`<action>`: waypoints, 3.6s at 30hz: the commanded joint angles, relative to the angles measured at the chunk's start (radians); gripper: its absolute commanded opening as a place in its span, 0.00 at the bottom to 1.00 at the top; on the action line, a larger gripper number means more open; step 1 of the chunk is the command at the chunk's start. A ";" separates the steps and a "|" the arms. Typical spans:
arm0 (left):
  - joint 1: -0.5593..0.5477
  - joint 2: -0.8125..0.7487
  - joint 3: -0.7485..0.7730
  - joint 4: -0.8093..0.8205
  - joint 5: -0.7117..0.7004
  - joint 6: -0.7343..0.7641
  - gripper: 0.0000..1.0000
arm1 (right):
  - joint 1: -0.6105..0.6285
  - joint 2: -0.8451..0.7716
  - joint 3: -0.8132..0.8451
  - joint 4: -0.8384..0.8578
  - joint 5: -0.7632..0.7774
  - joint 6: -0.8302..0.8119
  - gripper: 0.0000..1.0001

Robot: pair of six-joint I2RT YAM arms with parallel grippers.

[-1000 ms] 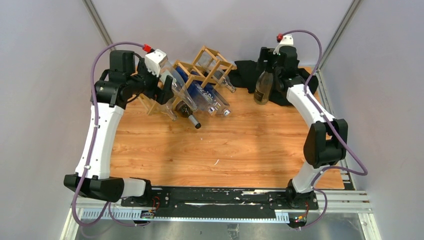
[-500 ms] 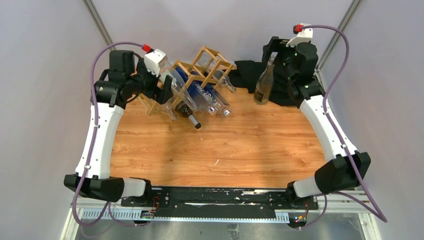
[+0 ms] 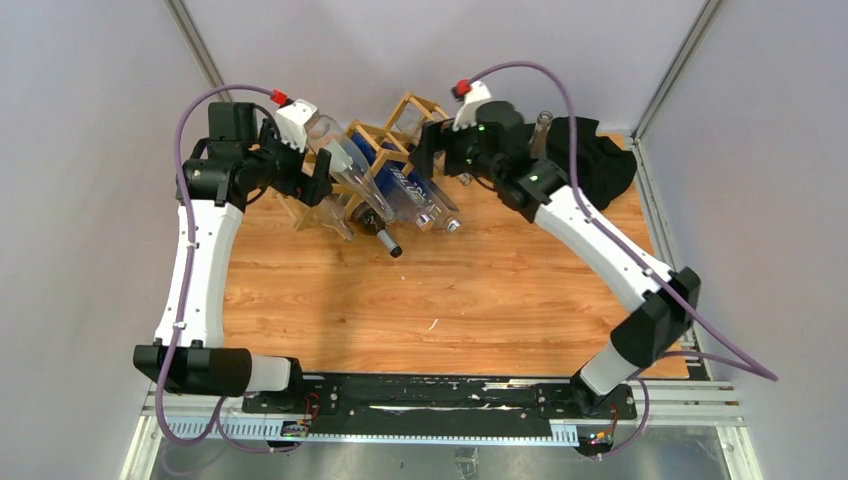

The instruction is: Take the wine bottle off the wine rack

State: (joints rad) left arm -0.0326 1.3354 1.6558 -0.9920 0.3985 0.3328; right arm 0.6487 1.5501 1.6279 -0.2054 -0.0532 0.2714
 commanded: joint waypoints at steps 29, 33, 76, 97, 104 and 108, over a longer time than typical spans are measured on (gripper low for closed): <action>0.009 -0.042 -0.053 -0.013 0.019 0.056 1.00 | 0.147 0.452 0.318 -0.138 -0.233 0.119 0.90; 0.009 -0.040 -0.051 -0.016 0.016 0.065 1.00 | 0.147 0.489 0.350 -0.126 -0.267 0.131 0.85; 0.008 -0.017 0.007 -0.058 0.000 0.087 1.00 | 0.147 0.487 0.389 -0.060 -0.227 0.138 0.00; 0.009 -0.010 0.008 -0.072 0.003 0.163 1.00 | 0.083 0.267 0.120 0.329 -0.480 0.417 0.00; 0.008 -0.005 0.012 -0.071 0.029 0.212 1.00 | 0.059 0.199 0.011 0.448 -0.526 0.515 0.00; 0.008 -0.007 0.010 -0.071 0.039 0.262 1.00 | 0.036 0.156 -0.043 0.531 -0.554 0.573 0.00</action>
State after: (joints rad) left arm -0.0292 1.3270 1.6493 -1.0500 0.4122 0.5323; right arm 0.7071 1.8366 1.5879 0.0093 -0.5106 0.7712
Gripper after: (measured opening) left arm 0.999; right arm 0.494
